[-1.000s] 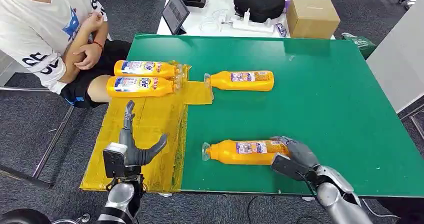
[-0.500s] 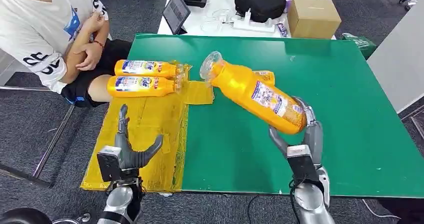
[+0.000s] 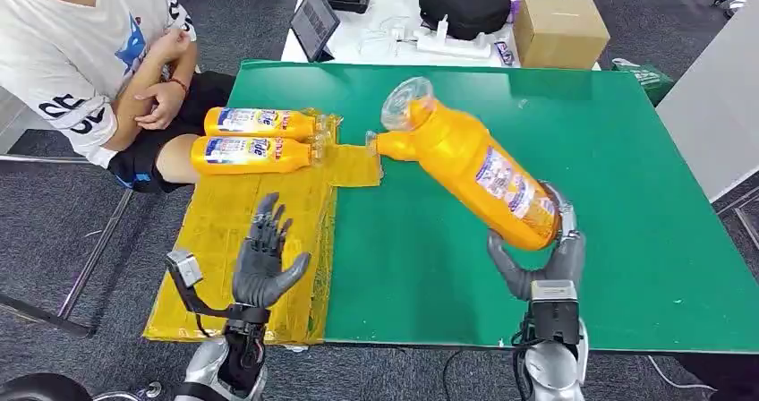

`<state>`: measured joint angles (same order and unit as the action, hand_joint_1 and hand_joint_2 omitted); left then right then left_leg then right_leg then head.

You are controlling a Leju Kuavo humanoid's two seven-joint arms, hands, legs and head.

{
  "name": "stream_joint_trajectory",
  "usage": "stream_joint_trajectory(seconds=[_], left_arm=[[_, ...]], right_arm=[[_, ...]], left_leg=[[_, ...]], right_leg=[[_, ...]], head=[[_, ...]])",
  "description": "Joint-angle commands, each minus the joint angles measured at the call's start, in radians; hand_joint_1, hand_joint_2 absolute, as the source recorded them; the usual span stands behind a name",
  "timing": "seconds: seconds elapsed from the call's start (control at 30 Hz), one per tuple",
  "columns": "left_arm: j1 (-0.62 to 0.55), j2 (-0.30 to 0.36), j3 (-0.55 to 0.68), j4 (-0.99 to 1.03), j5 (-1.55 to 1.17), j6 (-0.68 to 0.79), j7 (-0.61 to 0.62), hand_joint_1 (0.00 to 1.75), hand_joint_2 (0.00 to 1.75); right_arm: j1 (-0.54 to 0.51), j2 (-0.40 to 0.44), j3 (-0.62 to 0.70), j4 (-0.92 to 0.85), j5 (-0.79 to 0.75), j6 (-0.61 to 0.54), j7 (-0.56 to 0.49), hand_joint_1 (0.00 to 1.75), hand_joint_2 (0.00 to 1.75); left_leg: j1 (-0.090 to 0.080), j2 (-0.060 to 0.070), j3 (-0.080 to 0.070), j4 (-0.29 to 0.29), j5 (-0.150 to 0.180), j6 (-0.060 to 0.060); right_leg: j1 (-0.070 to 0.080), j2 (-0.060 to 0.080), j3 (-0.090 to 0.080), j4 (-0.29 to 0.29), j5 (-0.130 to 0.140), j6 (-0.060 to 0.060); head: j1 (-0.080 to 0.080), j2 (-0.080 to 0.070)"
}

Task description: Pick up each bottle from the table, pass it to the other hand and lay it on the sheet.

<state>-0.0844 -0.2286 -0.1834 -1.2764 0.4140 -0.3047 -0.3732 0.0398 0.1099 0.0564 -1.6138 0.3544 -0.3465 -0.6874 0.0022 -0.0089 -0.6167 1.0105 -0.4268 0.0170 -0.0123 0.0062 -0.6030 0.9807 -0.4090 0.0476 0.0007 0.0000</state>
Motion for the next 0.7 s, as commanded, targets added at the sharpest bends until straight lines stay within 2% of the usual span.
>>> stream_joint_trajectory(seconds=[0.03, 0.17, 0.27, 0.3, 0.4, 0.43, 0.7], left_arm=[[-0.011, 0.107, -0.161, 0.074, 0.103, -0.147, 0.028, 0.00, 1.75], [-0.016, 0.108, -0.160, 0.071, 0.103, -0.146, 0.029, 0.00, 1.75], [-0.025, 0.110, -0.177, 0.079, 0.123, -0.161, 0.031, 0.00, 1.75], [-0.027, 0.109, -0.180, 0.086, 0.136, -0.167, 0.033, 0.00, 1.75], [-0.029, 0.105, -0.185, 0.094, 0.141, -0.157, 0.033, 0.00, 1.75], [-0.028, 0.105, -0.188, 0.093, 0.138, -0.152, 0.033, 0.00, 1.75], [-0.036, 0.081, -0.180, 0.071, 0.074, -0.046, 0.016, 0.00, 1.75]], right_arm=[[-0.055, 0.018, 0.176, 0.248, -0.007, 0.009, -0.011, 1.75, 1.75], [-0.055, 0.014, 0.176, 0.246, -0.011, 0.008, -0.011, 1.75, 1.75], [-0.063, 0.022, 0.229, 0.319, 0.016, 0.053, -0.011, 1.75, 1.75], [-0.065, 0.031, 0.249, 0.343, 0.012, 0.055, -0.011, 1.75, 1.75], [-0.077, 0.053, 0.299, 0.434, -0.003, 0.050, -0.011, 1.75, 1.75], [-0.081, 0.058, 0.314, 0.465, -0.007, 0.043, -0.011, 1.75, 1.75], [-0.120, 0.090, 0.414, 0.626, -0.006, 0.051, -0.011, 1.75, 1.75]], left_leg=[[0.001, 0.005, 0.006, -0.002, -0.001, -0.001], [0.001, 0.002, 0.006, -0.002, -0.001, -0.001], [0.001, 0.002, 0.004, -0.001, -0.001, -0.001], [0.002, 0.003, 0.009, -0.002, -0.003, -0.001], [0.001, 0.003, 0.005, -0.002, -0.001, -0.001], [0.002, 0.004, 0.009, -0.002, -0.002, -0.002], [0.002, 0.003, 0.006, -0.001, -0.002, -0.001]], right_leg=[[0.001, 0.004, 0.005, -0.003, 0.000, -0.002], [0.001, 0.002, 0.005, -0.002, 0.000, -0.002], [0.001, 0.001, 0.003, -0.002, 0.000, -0.001], [0.002, 0.002, 0.009, -0.003, -0.001, -0.002], [0.002, 0.002, 0.005, -0.003, 0.000, -0.002], [0.003, 0.003, 0.008, -0.003, 0.000, -0.003], [0.003, 0.002, 0.005, -0.002, -0.001, -0.002]], head=[[0.000, 0.000], [0.000, 0.000], [0.000, 0.000], [0.000, 0.000], [0.000, 0.000], [0.000, 0.000], [0.000, 0.000]])
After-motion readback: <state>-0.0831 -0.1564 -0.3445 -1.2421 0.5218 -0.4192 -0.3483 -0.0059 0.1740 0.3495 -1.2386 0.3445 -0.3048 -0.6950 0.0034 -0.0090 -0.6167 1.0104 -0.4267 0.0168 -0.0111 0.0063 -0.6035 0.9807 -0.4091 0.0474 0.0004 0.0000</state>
